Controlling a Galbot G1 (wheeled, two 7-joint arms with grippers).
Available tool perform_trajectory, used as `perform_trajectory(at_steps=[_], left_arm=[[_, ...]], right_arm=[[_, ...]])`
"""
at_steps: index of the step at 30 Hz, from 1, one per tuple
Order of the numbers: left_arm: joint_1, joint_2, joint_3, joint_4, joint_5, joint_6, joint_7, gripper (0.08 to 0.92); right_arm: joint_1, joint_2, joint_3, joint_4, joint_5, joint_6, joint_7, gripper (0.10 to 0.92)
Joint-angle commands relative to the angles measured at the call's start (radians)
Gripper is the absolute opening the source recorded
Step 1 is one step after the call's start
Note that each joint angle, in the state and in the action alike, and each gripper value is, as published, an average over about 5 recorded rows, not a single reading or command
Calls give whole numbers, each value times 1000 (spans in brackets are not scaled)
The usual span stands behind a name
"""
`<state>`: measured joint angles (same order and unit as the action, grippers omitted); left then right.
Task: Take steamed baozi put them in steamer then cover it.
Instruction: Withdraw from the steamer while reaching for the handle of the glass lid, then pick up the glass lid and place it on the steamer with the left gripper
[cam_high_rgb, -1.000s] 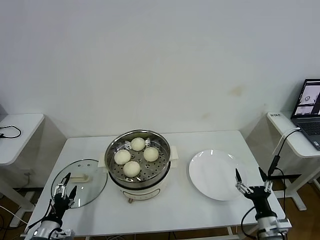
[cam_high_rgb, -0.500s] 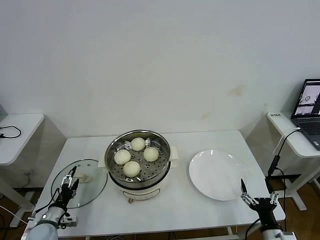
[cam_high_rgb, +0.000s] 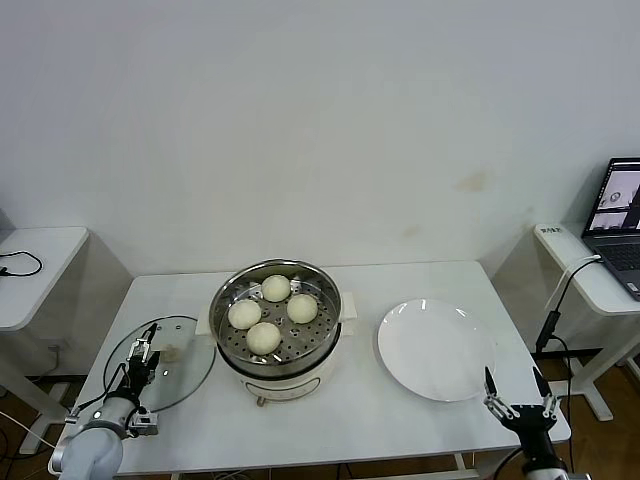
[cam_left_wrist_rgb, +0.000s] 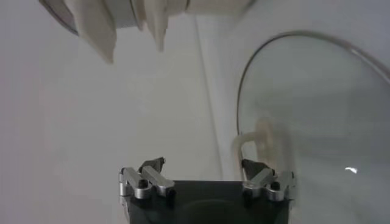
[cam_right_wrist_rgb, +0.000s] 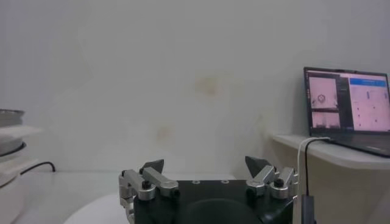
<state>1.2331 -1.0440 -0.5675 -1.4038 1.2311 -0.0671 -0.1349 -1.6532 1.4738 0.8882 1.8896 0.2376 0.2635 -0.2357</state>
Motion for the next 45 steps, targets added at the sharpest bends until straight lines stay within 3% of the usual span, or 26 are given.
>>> perform_trajectory(at_steps=[1, 17, 33, 40, 45], left_arm=[[-46, 3, 11, 54, 8, 0, -1, 823], [-92, 6, 32, 105, -7, -6, 5, 811], [-57, 9, 16, 63, -39, -22, -13, 368], [26, 3, -58, -66, -28, -20, -40, 171], [142, -10, -150, -237, -24, 36, -12, 128]], right_arm=[[-7, 3, 4, -2, -3, 4, -1, 823], [-10, 10, -3, -12, -9, 17, -5, 823], [-11, 11, -13, -10, -15, 21, -6, 823], [-12, 7, -21, -8, -19, 21, -8, 823], [-10, -4, -33, -8, -22, 17, -10, 823]])
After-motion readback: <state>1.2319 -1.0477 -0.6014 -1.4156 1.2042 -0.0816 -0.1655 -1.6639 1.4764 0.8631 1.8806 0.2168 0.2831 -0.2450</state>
